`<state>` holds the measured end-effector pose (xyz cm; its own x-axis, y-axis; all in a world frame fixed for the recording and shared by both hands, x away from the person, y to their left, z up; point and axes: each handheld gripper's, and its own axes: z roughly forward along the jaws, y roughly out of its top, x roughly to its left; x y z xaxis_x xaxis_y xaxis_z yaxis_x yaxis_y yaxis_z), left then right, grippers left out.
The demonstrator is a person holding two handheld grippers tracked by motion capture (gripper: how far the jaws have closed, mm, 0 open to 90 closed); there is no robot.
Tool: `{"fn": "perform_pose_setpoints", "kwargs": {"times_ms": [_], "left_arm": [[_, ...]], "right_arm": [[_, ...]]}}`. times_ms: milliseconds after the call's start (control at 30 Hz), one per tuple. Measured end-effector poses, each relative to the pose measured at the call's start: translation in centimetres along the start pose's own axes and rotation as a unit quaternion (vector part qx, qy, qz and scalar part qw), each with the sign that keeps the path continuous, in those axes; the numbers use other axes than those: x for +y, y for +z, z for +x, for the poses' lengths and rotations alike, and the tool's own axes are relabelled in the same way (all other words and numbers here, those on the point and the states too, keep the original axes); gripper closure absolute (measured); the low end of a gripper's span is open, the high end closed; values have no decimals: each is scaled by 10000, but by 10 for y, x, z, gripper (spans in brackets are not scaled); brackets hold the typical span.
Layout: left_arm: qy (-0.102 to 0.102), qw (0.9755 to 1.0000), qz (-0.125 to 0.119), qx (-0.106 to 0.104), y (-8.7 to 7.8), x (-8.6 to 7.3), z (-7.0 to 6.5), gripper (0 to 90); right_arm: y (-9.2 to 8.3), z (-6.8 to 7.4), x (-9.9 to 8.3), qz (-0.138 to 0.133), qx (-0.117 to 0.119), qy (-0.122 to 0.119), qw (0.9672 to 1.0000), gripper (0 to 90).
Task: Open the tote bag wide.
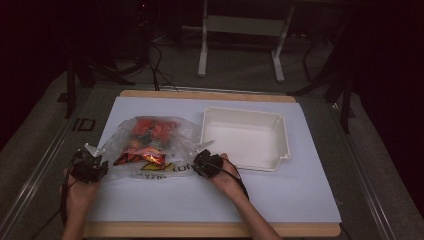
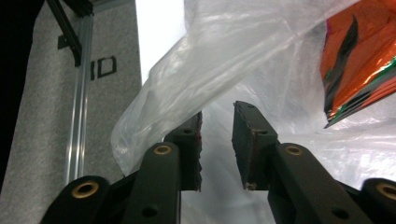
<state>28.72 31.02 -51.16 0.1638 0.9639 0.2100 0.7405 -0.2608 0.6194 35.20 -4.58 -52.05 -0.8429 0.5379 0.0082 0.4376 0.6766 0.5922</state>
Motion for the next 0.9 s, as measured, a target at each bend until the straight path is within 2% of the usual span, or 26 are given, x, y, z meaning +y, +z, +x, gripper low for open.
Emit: {"fn": "perform_pose_setpoints", "kwargs": {"times_ms": [100,167,233,300,467,700,733,900], "left_arm": [[290,9984,-404,-266,-10,-1,-4,673],[476,9969,-590,-187,-16,1,-7,666],[492,9964,-676,-144,-21,3,-7,661],[500,9955,-802,-102,-25,5,-5,655],[532,9945,-905,-14,-31,9,-3,644],[570,9934,-991,74,-32,14,-2,633],[576,9931,-1016,83,-32,16,-3,627],[747,9923,-964,193,-29,26,-4,614]], "right_arm": [[-1,2,0,-15,69,-66,10000,872],[-3,6,1,-99,163,-188,9996,811],[-6,10,3,-182,155,-278,9993,757],[-12,14,6,-360,245,-417,9982,710],[-28,21,15,-723,266,-611,9952,656],[-45,24,23,-1056,280,-659,9918,600],[-50,24,24,-1198,213,-702,9901,589],[-50,19,32,-1238,17,-724,9897,556]]}}
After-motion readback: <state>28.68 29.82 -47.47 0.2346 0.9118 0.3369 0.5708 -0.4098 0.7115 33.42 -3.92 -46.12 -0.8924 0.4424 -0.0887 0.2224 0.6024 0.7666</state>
